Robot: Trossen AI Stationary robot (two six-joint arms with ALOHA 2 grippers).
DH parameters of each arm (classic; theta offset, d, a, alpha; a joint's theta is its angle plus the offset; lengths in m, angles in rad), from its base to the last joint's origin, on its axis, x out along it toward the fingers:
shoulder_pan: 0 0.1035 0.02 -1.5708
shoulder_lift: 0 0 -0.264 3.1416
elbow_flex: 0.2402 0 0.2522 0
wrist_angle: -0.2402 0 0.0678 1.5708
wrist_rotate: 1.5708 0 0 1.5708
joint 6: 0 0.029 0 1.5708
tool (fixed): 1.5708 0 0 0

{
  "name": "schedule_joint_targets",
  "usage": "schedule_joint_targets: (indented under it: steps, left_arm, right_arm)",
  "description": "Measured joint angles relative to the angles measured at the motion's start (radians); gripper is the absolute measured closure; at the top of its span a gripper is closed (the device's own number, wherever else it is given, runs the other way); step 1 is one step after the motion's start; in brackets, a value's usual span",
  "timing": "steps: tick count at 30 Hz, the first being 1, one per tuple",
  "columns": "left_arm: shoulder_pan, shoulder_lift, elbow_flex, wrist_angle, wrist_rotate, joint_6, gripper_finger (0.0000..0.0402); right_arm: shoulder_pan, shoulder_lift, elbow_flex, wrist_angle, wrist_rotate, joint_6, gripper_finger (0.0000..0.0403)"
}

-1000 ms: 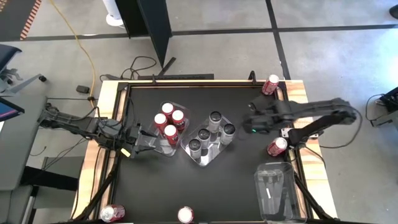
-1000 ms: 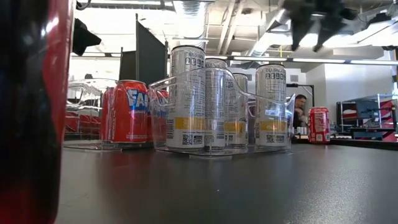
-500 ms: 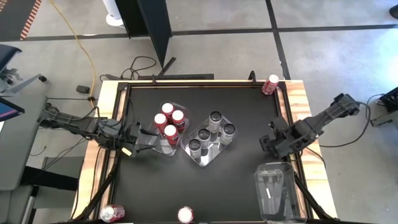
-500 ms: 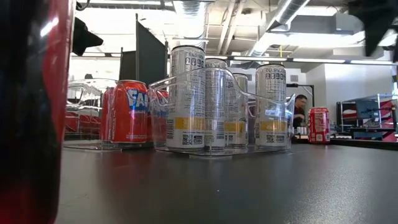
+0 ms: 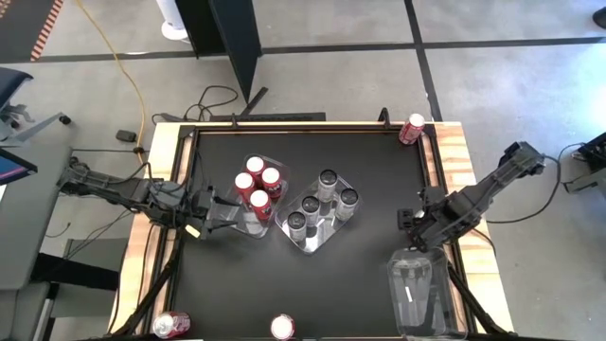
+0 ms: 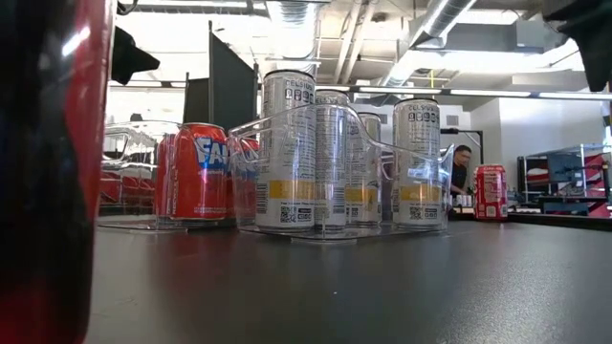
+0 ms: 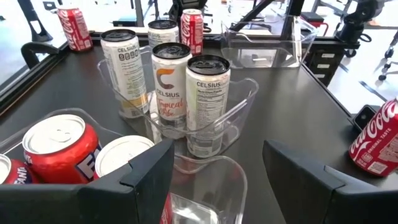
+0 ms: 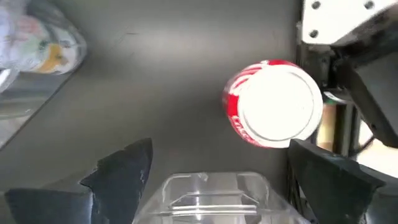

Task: Sort soda cans
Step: Put the red soda can into the right transparent bin

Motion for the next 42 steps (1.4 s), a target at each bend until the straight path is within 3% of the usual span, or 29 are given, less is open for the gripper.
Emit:
schedule_joint_targets:
  steps: [17, 42]
  left_arm:
    - [0.0, 0.0, 0.0, 0.003, 0.016, 0.091, 0.0162]
    - [0.0, 0.0, 0.0, 0.001, 0.017, 0.098, 0.0162]
  right_arm:
    - [-0.056, 0.156, 0.0, 0.002, -0.075, 0.004, 0.0003]
    - [-0.102, 0.157, -0.116, 0.003, -0.109, 0.019, 0.0011]
